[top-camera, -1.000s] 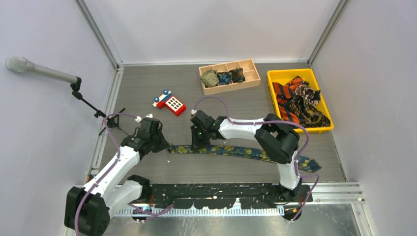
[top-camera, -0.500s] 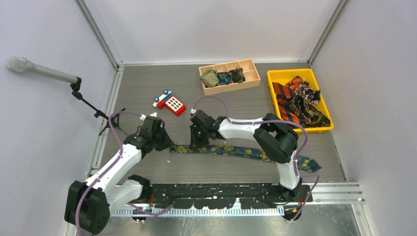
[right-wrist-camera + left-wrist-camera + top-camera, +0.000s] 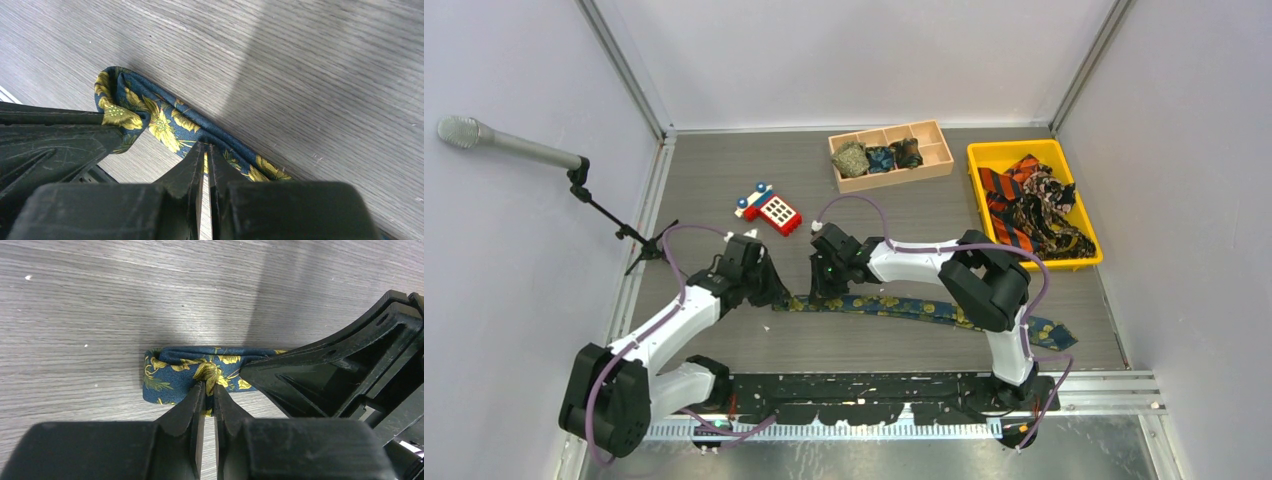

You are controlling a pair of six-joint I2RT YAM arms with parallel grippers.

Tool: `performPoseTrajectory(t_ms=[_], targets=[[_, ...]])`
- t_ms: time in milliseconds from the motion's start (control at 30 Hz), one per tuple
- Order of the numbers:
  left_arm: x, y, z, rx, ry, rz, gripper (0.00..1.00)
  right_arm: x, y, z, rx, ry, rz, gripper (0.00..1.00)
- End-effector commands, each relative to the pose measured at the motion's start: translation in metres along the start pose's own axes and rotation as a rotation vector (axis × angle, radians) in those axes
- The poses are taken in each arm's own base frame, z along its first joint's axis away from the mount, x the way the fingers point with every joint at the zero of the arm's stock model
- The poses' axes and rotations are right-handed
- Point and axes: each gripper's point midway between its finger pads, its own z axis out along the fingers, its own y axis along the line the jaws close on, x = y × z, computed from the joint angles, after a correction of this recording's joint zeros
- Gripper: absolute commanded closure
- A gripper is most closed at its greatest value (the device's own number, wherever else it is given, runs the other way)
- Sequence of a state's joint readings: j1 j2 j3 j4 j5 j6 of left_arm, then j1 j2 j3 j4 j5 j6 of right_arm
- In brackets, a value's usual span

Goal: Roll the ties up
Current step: Roll the tie at the center of the board.

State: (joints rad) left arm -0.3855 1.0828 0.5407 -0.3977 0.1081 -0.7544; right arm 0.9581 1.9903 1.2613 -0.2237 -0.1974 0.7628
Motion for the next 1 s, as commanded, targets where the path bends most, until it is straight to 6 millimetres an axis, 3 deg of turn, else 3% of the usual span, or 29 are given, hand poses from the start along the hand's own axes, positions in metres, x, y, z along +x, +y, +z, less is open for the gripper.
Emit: performPoseTrajectory(t_ms=[0, 167, 333, 667, 967], targets=[[0.004, -0.01, 0.004, 0.058, 0.01, 0.033, 0.83, 0.004, -0.009, 0.009, 0.022, 0.005, 0.0, 0.87], [0.007, -0.011, 0.006, 0.078, 0.017, 0.041, 0.69, 0.004, -0.008, 0.009, 0.018, 0.006, 0.003, 0.87], [0.009, -0.02, 0.009, 0.137, 0.017, 0.042, 0.66, 0.001, -0.003, 0.005, 0.006, -0.002, 0.001, 0.87], [0.013, -0.022, 0.017, 0.159, 0.028, 0.015, 0.84, -0.016, 0.031, -0.019, -0.089, -0.044, 0.011, 0.87], [0.009, -0.015, 0.011, 0.128, -0.017, 0.003, 0.9, -0.025, 0.06, -0.036, -0.197, -0.061, 0.037, 0.87]])
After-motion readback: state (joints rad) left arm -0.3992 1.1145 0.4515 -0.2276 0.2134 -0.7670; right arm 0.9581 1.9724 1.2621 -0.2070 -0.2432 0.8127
